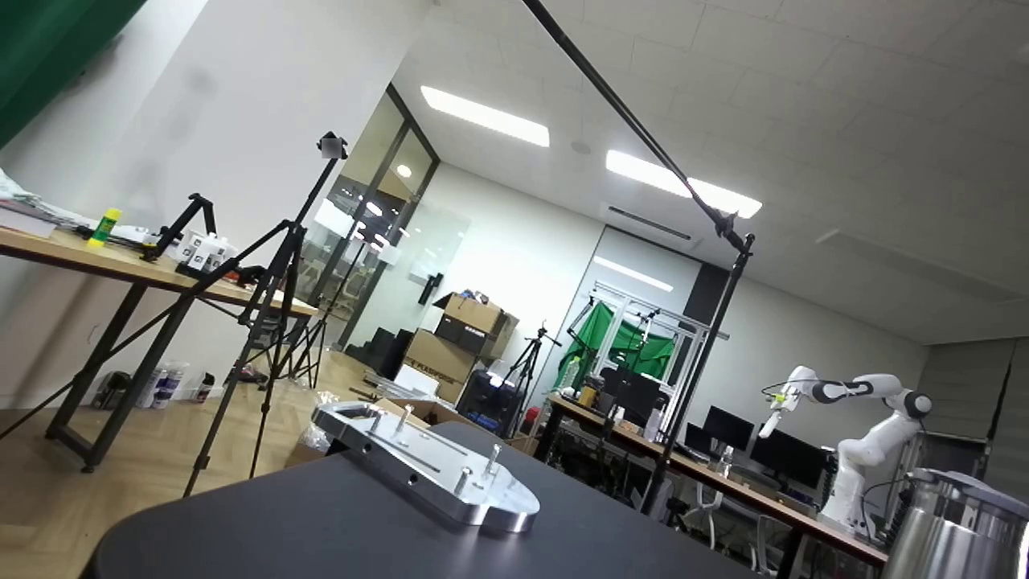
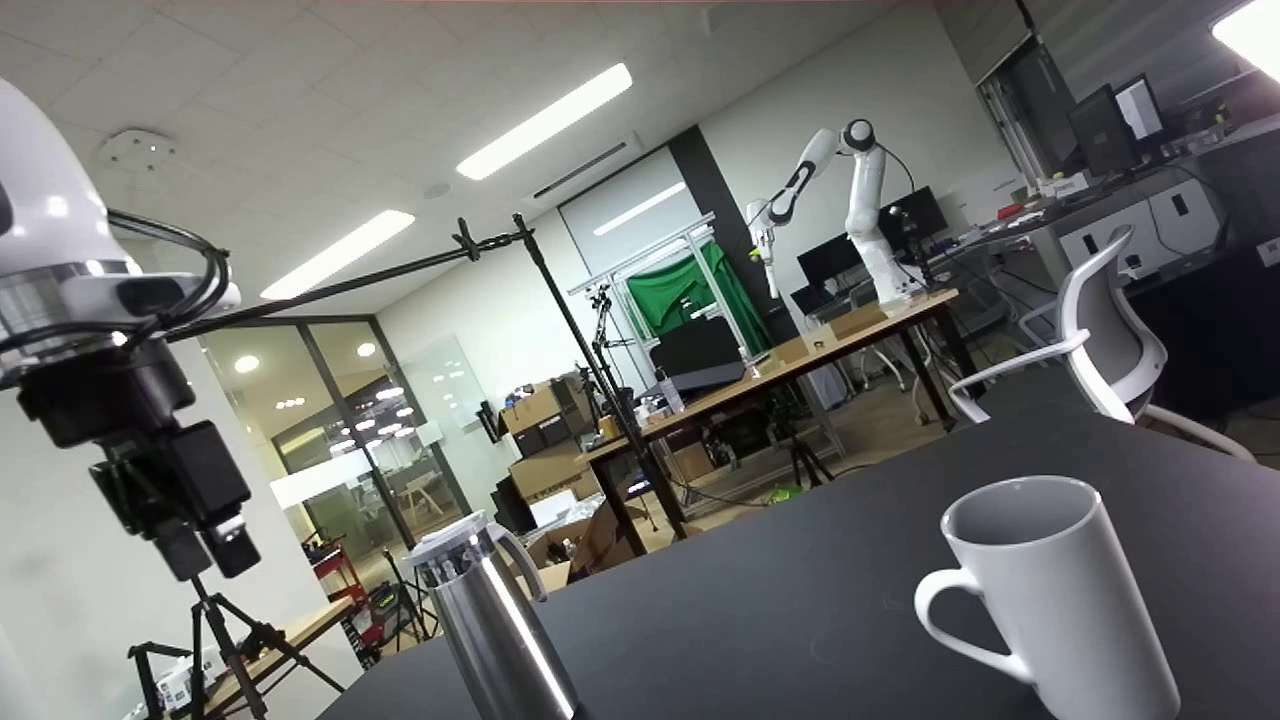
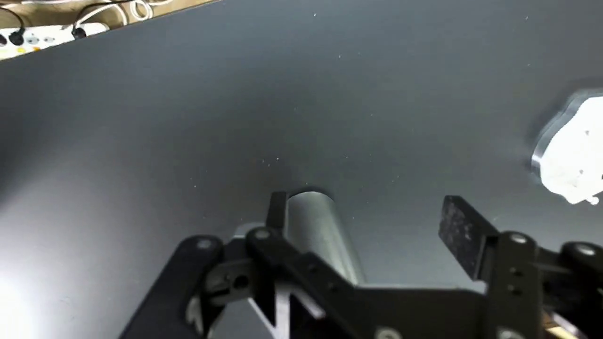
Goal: Press the nozzle to open the drinking hole of the bottle
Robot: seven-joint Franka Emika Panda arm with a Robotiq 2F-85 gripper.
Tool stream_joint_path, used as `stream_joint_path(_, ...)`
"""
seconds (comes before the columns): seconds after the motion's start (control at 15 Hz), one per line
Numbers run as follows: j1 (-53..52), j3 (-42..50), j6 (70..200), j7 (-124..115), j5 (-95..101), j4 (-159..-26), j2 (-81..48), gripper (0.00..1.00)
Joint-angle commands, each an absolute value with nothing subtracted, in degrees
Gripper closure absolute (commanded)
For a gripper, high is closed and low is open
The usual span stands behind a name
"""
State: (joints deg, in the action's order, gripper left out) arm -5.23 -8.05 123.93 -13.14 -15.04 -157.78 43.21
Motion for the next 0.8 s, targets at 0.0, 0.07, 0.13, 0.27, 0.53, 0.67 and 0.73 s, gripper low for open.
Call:
stream_joint_path(0.0, -2.5, -8.0, 127.7, -13.7, -12.3, -150.4, 32.0, 0.47)
stream_joint_path(0.07, -1.9, -7.9, 128.7, -14.1, -11.7, -148.7, 29.2, 0.54)
stream_joint_path(0.13, -1.5, -7.8, 129.3, -14.4, -11.2, -146.9, 26.7, 0.62)
stream_joint_path(0.27, -0.6, -7.9, 130.0, -15.4, -9.4, -142.6, 21.9, 0.76)
stream_joint_path(0.53, -0.2, -8.2, 128.2, -17.4, -6.1, -134.2, 13.7, 0.99)
stream_joint_path(0.67, -1.2, -7.1, 130.2, -14.9, -7.2, -137.7, 16.1, 1.0)
stream_joint_path(0.73, -1.4, -7.0, 130.2, -14.8, -7.2, -136.6, 14.8, 0.97)
